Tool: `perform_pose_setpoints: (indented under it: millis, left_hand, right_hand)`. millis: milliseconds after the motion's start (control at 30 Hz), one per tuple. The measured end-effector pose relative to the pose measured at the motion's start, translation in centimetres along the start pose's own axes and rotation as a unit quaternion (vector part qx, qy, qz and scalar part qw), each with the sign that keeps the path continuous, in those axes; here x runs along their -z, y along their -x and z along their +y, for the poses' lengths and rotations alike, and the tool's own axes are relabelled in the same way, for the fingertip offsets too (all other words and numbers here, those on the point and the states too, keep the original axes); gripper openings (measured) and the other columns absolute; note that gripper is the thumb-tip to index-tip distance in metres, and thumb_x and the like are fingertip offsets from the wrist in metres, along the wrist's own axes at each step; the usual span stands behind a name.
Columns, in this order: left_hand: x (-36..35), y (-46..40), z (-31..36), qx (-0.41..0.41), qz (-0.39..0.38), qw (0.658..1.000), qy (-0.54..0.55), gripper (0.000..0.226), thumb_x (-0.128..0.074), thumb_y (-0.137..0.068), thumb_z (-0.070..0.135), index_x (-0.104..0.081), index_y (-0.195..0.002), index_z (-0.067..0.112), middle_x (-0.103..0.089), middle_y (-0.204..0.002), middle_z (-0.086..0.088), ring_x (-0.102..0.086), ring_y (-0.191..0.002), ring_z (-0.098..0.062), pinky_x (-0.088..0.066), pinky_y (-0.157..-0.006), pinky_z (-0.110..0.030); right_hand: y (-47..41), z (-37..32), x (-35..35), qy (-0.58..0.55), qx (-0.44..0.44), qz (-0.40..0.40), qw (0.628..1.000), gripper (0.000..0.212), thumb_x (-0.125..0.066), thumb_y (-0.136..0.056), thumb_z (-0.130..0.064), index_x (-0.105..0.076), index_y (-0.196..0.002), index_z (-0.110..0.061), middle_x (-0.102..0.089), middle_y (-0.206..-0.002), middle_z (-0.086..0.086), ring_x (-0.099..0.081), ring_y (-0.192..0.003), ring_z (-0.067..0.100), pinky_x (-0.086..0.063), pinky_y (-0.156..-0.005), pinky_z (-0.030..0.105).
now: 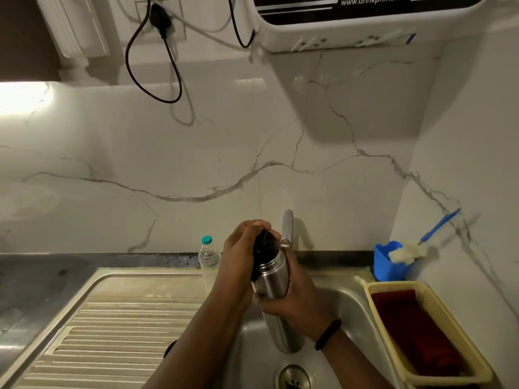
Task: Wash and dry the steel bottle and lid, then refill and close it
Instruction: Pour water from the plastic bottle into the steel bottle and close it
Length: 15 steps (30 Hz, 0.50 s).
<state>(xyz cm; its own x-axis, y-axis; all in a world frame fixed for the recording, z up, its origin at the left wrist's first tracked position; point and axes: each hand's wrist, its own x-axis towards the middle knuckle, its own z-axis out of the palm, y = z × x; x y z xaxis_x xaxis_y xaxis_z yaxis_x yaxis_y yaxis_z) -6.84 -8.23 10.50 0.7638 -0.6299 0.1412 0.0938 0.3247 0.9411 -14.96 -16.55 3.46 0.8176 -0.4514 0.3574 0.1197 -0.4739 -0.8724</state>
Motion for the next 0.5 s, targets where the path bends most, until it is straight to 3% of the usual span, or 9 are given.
perform_pose_setpoints:
  millis: [100, 267, 367, 500]
  left_hand:
    - [0.6, -0.6, 0.2, 0.032, -0.021, 0.999, 0.014, 0.014, -0.054, -0.097, 0.013, -0.064, -0.096, 0.003, -0.067, -0.082, -0.014, -0.065, -0.080, -0.025, -0.057, -0.074, -0.032]
    - [2.5, -0.4, -0.9, 0.043, -0.056, 0.996, 0.051, 0.043, -0.039, -0.105, 0.040, -0.064, -0.098, 0.005, -0.071, -0.094, -0.016, -0.069, -0.092, -0.028, -0.054, -0.088, -0.039]
    - [4.3, 0.4, -2.9, 0.028, 0.008, 1.000, 0.001, 0.055, -0.031, -0.105, 0.045, -0.066, -0.105, 0.003, -0.074, -0.103, -0.016, -0.070, -0.101, -0.027, -0.053, -0.090, -0.037]
    - [9.2, 2.1, -6.3, -0.035, 0.148, 0.975, -0.159, 0.034, -0.044, -0.103, 0.038, -0.066, -0.103, 0.012, -0.073, -0.095, -0.005, -0.068, -0.091, -0.017, -0.054, -0.086, -0.037]
  right_hand:
    - [0.3, 0.2, -0.5, -0.008, -0.004, 0.006, 1.000, 0.076, -0.083, -0.066, -0.035, -0.036, -0.117, -0.064, -0.059, -0.115, -0.023, -0.060, -0.106, 0.003, -0.055, -0.087, 0.026]
    - [0.4, 0.9, -1.1, -0.015, -0.023, -0.005, 1.000, 0.071, -0.085, -0.068, -0.031, -0.041, -0.119, -0.054, -0.060, -0.115, -0.022, -0.061, -0.105, 0.002, -0.056, -0.088, 0.029]
    - [0.9, 1.7, -2.1, -0.027, -0.041, -0.012, 0.999, 0.073, -0.086, -0.069, -0.027, -0.042, -0.123, -0.047, -0.060, -0.116, -0.020, -0.060, -0.105, -0.001, -0.055, -0.088, 0.027]
    - [1.8, 2.7, -3.4, -0.036, -0.069, -0.033, 0.996, 0.072, -0.086, -0.069, -0.028, -0.041, -0.122, -0.044, -0.060, -0.115, -0.018, -0.060, -0.103, -0.001, -0.054, -0.083, 0.022]
